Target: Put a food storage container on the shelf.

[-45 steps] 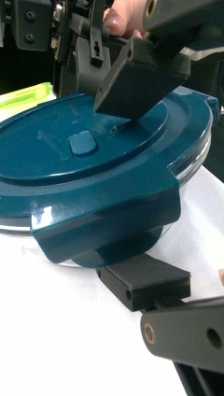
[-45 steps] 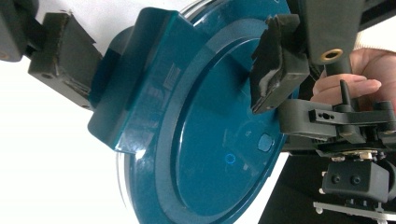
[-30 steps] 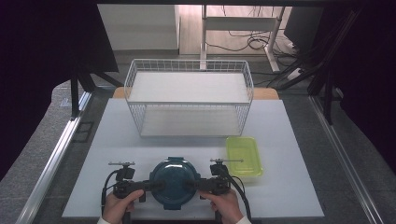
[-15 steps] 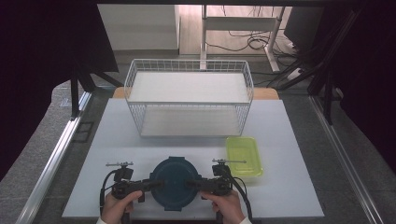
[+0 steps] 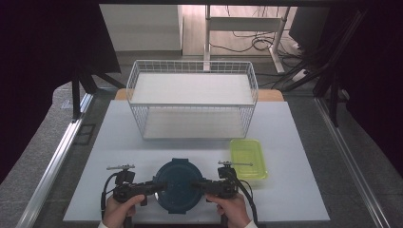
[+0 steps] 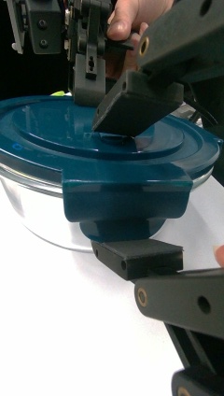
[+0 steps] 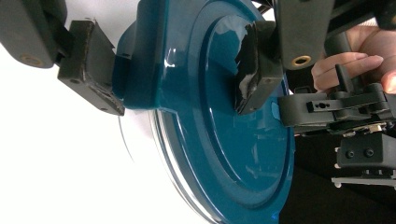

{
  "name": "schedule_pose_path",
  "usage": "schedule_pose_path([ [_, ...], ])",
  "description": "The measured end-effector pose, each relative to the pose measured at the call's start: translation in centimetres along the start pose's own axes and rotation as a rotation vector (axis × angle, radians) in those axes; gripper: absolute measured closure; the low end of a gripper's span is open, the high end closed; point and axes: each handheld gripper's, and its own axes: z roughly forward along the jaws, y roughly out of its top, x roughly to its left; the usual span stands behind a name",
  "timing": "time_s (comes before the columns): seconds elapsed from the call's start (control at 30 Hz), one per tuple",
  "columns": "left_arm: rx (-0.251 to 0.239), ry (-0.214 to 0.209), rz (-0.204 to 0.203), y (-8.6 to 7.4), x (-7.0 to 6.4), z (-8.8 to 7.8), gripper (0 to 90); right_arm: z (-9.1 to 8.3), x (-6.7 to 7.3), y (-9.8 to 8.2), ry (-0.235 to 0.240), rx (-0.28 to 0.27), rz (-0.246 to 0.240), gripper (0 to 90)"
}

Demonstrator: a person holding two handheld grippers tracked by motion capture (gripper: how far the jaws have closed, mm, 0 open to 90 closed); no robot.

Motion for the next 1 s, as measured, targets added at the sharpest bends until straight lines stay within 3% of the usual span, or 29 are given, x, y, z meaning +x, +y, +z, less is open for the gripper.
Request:
schedule_pose_path([
  [0.57, -0.013, -0.011, 0.021, 0.7, -0.7, 0.1, 40.0, -0.9, 0.4, 0.7, -0.012, -0.025, -0.023, 34.8],
  [1.0, -0.037, -0.03, 0.057, 3.3, -1.7, -0.4, 40.1, -2.0, 1.6, 2.9, -0.024, -0.052, -0.064, 34.8],
])
